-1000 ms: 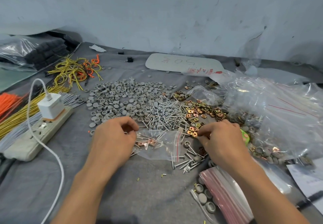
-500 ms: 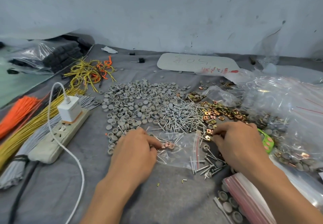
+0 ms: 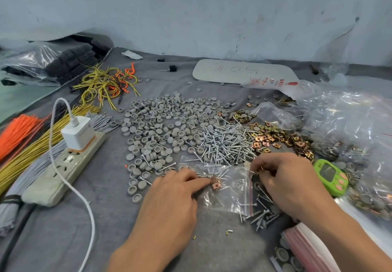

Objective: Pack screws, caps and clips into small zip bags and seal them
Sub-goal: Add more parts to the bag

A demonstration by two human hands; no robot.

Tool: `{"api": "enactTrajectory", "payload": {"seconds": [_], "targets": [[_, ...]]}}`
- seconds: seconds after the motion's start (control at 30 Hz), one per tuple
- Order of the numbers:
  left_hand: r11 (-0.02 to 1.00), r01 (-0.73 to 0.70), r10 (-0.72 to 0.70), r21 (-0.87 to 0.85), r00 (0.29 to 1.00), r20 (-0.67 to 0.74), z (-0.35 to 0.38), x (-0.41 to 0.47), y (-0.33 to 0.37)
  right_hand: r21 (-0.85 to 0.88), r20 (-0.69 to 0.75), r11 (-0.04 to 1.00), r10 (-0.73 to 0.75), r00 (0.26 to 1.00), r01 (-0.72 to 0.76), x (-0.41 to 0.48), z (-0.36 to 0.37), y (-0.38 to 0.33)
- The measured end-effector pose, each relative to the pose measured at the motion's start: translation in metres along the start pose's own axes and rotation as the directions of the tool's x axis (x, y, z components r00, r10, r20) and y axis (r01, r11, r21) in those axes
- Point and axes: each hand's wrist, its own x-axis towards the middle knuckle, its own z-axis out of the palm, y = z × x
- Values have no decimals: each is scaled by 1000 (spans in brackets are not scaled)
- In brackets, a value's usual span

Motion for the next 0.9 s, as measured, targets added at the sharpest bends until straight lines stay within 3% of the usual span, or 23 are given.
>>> {"api": "enactTrajectory", "payload": {"seconds": [0.3, 0.57, 0.73, 0.9], "targets": [[998, 41, -42, -55, 999, -14, 8, -5, 2, 25, -9, 999, -20, 1000, 20, 2, -1, 8], [996, 79, -80, 36, 997, 23, 5, 0, 10, 20, 9, 1000, -15, 1000, 15, 1, -3, 10], [999, 43, -43, -11, 999, -1, 7, -3, 16, 62, 13, 998, 26, 1000, -27, 1, -3, 15], [999, 41, -41, 3, 999, 10, 10, 1, 19, -2, -75, 1000, 21, 997, -21, -2, -5, 11]]}}
